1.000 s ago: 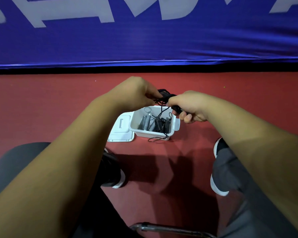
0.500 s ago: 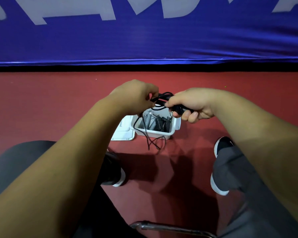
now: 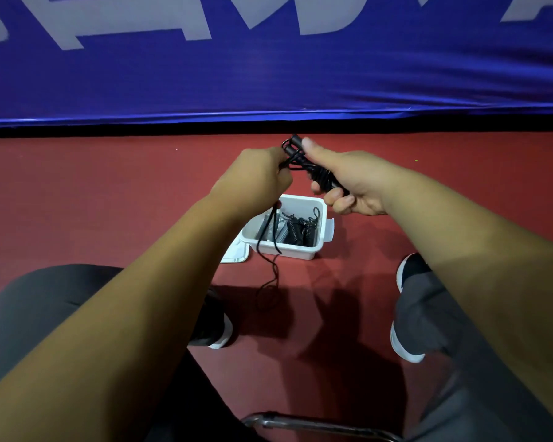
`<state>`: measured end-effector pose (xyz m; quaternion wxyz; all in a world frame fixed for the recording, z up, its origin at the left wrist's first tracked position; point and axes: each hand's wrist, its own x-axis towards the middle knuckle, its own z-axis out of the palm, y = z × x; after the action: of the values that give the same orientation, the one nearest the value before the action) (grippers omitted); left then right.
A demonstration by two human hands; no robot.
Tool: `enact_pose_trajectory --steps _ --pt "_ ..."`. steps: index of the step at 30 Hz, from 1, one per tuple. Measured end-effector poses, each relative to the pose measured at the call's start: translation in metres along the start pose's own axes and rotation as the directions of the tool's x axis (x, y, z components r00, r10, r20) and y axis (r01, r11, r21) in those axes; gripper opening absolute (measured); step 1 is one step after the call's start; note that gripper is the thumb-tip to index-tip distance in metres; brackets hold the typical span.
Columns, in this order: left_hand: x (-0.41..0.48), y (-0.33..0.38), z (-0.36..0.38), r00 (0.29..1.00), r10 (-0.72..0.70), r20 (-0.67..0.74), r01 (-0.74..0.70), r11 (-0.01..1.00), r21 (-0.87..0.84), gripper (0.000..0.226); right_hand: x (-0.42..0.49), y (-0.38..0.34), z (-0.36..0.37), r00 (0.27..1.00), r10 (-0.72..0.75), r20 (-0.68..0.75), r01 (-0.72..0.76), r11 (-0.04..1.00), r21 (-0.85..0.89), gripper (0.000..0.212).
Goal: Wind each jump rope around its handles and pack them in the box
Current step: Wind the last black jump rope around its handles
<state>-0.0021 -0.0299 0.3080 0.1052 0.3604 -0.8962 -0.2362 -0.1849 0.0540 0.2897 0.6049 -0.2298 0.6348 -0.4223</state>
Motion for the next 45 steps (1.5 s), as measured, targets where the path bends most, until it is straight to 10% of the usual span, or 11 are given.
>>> enact_pose_trajectory --steps 6,20,24,34,41,45 --pt "0.003 0.002 0.001 0.995 -0.020 0.101 0.062 0.898 -0.436 0.014 0.001 0.000 -0.002 0.999 -0.019 -0.039 0.023 0.994 0.103 0.073" --pt "0.001 0.007 -0.008 0.986 0.059 0.155 0.059 0.748 -0.661 0.028 -0.014 -0.023 -0.007 0.992 -0.121 -0.040 0.126 0.976 0.175 0.038" --pt "0.002 0.006 -0.012 0.967 0.129 0.220 0.115 0.550 -0.827 0.023 -0.017 -0.029 -0.008 0.990 -0.137 -0.035 0.141 0.961 0.237 0.034" --pt "0.001 -0.009 -0.021 0.872 0.106 0.478 0.337 0.577 -0.743 0.029 -0.019 -0.033 -0.009 0.977 -0.185 -0.106 0.205 0.951 0.233 0.037" --pt "0.000 -0.003 -0.014 0.923 -0.145 0.356 0.311 0.826 -0.470 0.029 -0.016 -0.030 -0.007 0.977 -0.159 -0.141 0.191 0.949 0.252 0.029" --pt "0.005 0.010 -0.005 0.942 -0.242 0.232 0.322 0.455 -0.830 0.029 -0.010 -0.033 -0.014 0.978 -0.135 -0.160 0.188 0.900 0.392 0.026"
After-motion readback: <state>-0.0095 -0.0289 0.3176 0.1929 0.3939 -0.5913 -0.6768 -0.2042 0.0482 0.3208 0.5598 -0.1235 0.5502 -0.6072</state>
